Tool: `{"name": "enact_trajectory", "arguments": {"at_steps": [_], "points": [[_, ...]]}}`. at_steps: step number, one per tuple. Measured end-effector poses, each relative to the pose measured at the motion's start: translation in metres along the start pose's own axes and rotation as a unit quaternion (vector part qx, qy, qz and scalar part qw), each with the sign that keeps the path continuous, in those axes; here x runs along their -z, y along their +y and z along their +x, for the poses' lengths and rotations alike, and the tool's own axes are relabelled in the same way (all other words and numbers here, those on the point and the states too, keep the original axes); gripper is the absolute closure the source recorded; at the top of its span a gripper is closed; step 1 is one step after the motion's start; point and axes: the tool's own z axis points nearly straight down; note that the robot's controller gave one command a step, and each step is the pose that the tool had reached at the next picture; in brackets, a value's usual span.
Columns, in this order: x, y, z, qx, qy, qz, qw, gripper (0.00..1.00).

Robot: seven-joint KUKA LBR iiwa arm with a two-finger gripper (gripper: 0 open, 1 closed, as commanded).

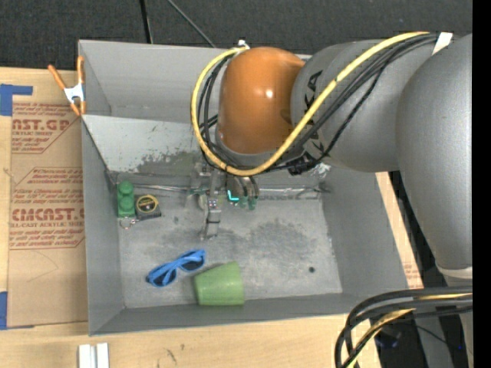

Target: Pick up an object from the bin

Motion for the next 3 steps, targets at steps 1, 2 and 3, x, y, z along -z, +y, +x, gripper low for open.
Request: {"name": "enact_trajectory", "arguments": {"at_steps": [1,2,3], "points": [[-0.115,0.007,0.039,0.018,-0.0008,0.000,0.9998,0.00],[-0.110,0.007,0.036,0.017,-0.0037,-0.001,0.9998,1.00],[0.040,0.019,0.039,0.039,-0.0078,-0.001,0.9992,1.00]]}}
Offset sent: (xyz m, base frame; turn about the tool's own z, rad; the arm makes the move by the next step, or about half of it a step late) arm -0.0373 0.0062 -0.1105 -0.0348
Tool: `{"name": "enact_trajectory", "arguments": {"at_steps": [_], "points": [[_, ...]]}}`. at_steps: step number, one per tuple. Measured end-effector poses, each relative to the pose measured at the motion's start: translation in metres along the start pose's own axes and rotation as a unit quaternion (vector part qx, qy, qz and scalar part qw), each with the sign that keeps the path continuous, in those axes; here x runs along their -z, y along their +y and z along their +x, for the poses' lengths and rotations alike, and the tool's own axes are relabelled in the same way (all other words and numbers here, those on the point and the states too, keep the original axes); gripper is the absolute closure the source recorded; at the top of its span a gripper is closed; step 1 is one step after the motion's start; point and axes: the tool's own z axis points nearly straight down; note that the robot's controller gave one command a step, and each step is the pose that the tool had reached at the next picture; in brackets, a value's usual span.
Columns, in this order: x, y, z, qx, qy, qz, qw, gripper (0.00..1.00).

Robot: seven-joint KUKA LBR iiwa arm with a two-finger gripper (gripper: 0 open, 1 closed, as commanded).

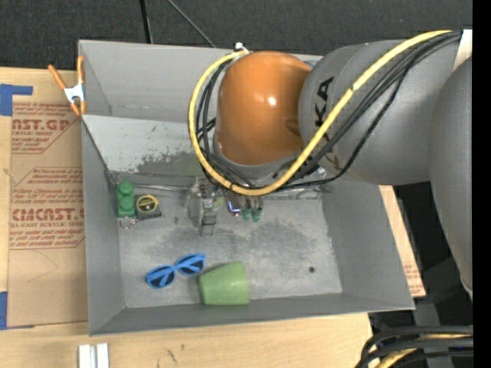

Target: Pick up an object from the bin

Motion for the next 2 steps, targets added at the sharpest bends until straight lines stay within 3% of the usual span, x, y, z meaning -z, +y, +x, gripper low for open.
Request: {"name": "enact_trajectory", "arguments": {"at_steps": [1,2], "points": [[-0.005,0.000,0.002,0.000,0.0046,0.001,1.0000,0.00],[-0.112,-0.033,0.028,0.247,0.0051,-0.001,0.9690,0.00]]}}
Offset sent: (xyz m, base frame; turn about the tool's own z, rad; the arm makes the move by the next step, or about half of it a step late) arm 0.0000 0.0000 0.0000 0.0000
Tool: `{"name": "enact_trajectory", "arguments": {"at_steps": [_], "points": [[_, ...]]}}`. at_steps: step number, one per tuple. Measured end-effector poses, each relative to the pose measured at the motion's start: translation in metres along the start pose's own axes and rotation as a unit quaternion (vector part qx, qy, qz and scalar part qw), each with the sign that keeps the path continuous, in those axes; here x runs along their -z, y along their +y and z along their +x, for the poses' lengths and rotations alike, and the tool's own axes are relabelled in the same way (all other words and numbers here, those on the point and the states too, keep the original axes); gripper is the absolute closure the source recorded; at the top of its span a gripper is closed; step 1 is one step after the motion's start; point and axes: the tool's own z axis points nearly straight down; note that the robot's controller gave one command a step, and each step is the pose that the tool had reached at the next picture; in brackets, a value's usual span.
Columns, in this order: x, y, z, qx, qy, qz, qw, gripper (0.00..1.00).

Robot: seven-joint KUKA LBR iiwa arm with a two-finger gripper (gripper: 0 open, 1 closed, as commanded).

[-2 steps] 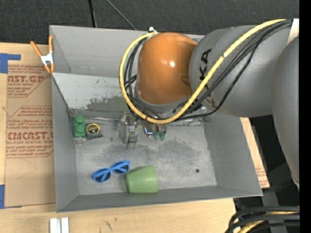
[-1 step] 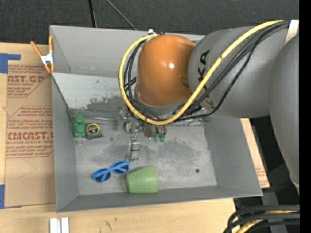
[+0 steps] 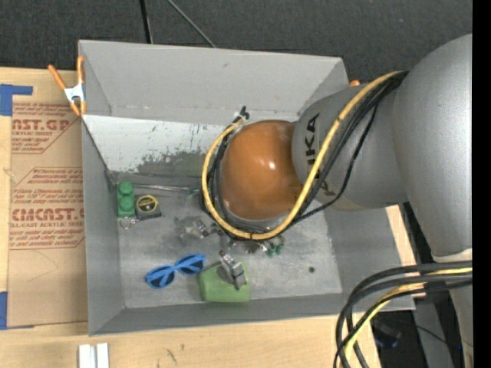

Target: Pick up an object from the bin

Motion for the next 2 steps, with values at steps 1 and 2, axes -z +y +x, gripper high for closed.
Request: {"name": "enact_trajectory", "arguments": {"at_steps": [1,2], "points": [[-0.0399,0.0396,-0.0118,-0.027,-0.0008,-0.001,0.9996,0.00],[-0.0390,0.0368,-0.0107,-0.029,-0.0003,0.000,0.9996,1.00]]}}
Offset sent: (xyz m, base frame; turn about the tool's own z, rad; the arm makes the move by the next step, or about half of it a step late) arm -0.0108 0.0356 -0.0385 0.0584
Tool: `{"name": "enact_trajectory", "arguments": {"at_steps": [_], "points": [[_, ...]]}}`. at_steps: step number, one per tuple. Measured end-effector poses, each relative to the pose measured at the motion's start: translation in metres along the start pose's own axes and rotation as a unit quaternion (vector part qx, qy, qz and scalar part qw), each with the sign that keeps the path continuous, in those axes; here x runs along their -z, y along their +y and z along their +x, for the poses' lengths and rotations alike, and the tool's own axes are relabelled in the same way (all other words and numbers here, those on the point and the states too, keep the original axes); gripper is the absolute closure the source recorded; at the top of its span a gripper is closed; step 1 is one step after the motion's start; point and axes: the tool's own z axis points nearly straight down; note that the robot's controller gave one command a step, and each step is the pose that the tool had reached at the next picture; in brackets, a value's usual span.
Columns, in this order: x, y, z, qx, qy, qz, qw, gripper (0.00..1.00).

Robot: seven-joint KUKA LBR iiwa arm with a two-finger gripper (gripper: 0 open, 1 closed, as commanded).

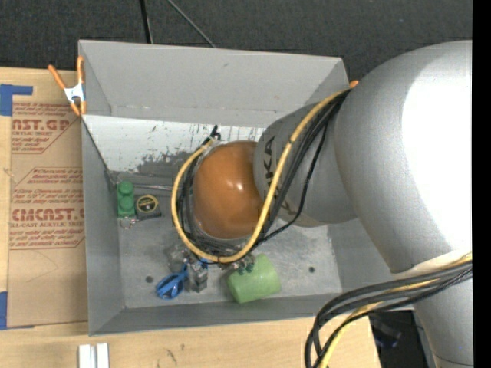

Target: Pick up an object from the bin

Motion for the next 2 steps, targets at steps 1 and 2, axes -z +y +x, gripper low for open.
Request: {"name": "enact_trajectory", "arguments": {"at_steps": [1,2], "points": [[0.119,0.002,-0.014,0.002,-0.0046,0.002,1.0000,1.00],[0.208,-0.006,-0.017,0.002,-0.0056,0.002,1.0000,1.00]]}}
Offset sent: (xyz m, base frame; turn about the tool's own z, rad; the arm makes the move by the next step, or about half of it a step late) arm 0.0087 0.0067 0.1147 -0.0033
